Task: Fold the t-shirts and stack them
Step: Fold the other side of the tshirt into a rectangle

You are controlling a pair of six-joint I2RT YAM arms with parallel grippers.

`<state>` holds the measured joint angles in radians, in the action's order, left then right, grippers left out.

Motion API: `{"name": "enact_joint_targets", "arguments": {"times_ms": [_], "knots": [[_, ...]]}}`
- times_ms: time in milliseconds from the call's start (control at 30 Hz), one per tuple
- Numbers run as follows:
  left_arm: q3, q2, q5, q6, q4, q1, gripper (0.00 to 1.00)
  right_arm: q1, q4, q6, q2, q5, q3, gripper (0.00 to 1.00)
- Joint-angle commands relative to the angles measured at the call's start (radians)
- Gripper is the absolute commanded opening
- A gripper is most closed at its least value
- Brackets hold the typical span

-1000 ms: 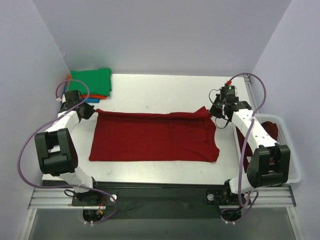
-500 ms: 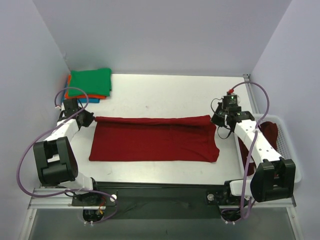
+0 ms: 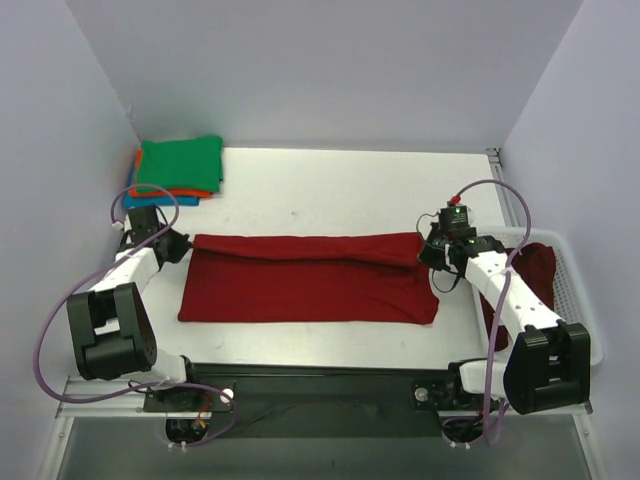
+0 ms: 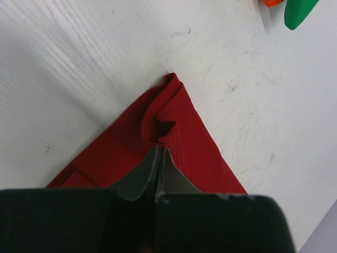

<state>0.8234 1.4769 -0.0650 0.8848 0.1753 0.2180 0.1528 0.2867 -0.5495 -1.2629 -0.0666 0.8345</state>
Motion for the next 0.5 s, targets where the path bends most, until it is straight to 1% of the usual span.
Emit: {"name": "enact_joint_targets", "arguments": {"times_ms": [0,233,333,467], "knots": [[-0.03,-0.05,0.011,0.008,-0.017,0.007,0.0,0.007,-0.007,-0.004,0.03,0.031,-0.026,0.0],[-0.105,-0.095,0.045,0.026,-0.003,0.009,0.0,0.005,-0.038,-0.015,0.019,0.021,-0.087,0.0],[-0.119,-0.11,0.057,0.026,0.006,0.007,0.0,0.004,-0.046,-0.015,0.008,0.022,-0.104,0.0],[-0.098,-0.098,0.057,0.022,0.015,0.009,0.0,0.004,-0.041,-0.013,0.017,0.024,-0.101,0.0]]}}
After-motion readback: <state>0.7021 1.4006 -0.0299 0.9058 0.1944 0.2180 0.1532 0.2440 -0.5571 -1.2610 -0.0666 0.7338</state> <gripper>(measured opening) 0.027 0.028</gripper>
